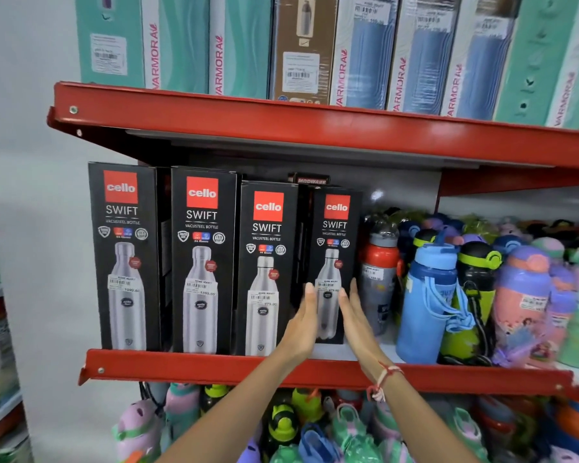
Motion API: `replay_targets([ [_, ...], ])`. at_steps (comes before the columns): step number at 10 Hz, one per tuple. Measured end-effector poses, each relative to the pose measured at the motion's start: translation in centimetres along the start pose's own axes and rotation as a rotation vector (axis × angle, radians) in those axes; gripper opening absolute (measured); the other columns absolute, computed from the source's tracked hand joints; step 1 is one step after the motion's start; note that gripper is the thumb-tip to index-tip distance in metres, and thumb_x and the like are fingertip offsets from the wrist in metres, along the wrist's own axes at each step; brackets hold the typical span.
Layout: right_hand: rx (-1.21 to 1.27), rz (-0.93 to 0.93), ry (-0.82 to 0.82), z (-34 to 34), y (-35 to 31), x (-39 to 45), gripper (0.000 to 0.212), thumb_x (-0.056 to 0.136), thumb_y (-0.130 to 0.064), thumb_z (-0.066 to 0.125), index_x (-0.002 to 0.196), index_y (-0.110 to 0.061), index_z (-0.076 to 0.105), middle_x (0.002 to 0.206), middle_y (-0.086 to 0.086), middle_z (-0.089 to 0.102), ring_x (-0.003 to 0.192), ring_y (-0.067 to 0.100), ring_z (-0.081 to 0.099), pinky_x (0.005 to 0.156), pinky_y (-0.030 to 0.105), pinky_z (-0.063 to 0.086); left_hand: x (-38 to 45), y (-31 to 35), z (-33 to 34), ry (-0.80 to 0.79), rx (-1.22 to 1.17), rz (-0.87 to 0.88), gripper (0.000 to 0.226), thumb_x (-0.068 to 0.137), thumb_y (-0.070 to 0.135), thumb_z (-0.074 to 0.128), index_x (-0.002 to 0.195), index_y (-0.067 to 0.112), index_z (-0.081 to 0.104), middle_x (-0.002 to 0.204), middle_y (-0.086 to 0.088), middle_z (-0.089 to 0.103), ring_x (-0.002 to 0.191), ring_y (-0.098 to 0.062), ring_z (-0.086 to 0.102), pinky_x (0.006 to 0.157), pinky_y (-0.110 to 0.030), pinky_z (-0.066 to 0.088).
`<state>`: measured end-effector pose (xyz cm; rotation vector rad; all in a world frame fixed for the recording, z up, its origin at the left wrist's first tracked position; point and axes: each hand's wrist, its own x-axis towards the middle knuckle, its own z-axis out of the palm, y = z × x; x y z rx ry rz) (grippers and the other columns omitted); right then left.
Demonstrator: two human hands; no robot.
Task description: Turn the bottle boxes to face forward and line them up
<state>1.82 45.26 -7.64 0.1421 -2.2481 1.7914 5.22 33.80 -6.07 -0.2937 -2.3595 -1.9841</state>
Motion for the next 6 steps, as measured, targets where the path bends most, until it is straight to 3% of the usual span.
replay_targets([
  [1,-0.029,-0.005,-0.033,-0.6,0.0,-0.7,0.075,0.084,-0.070,0.030,0.150,-0.044,0.005,0.159,-0.015,0.017,0.148,0.016,0.018,0.119,0.038,0.016,-0.1,-0.3,-0.2,0.026,0.018,-0.040,0.082,0.080,0.080,0.009,0.148,0.036,0.018,0.160,0.005,0.020,0.147,-0.019,0.017,0.121,-0.042,0.013],
  [2,-0.077,-0.029,-0.053,-1.4,0.2,-2.1,0.069,0.092,-0.063,0.029,0.151,-0.042,0.002,0.159,-0.005,0.025,0.147,0.021,0.023,0.113,0.035,0.021,-0.6,-1.2,-0.9,0.016,-0.014,-0.039,0.109,0.057,0.098,0.011,0.147,0.038,0.021,0.159,0.001,0.023,0.146,-0.021,0.022,0.121,-0.046,0.015],
  [3,-0.077,-0.070,-0.099,-2.0,0.5,-3.9,0.066,0.092,-0.065,0.029,0.148,-0.050,-0.002,0.149,-0.021,0.021,0.148,0.012,0.015,0.115,0.034,0.016,-1.3,-1.8,-1.7,-0.027,-0.045,-0.038,0.116,0.045,0.103,0.012,0.145,0.045,0.020,0.159,-0.001,0.024,0.145,-0.024,0.025,0.120,-0.050,0.018],
  [5,-0.103,-0.097,-0.105,-1.9,0.3,-6.0,0.063,0.086,-0.073,0.029,0.137,-0.063,-0.007,0.143,-0.030,0.010,0.148,0.006,0.007,0.121,0.042,0.009,-3.4,-1.8,-2.2,-0.082,0.004,-0.008,0.108,0.053,0.100,0.013,0.145,0.046,0.017,0.159,-0.002,0.022,0.146,-0.023,0.023,0.120,-0.050,0.019],
  [6,-0.129,-0.093,-0.048,-1.8,-0.7,-6.8,0.063,0.091,-0.065,0.032,0.142,-0.055,-0.003,0.156,-0.014,0.016,0.148,0.021,0.020,0.118,0.042,0.021,-4.6,-1.1,-2.2,-0.096,0.004,-0.001,0.105,0.058,0.098,0.015,0.147,0.042,0.015,0.160,0.000,0.020,0.146,-0.019,0.022,0.120,-0.048,0.018],
])
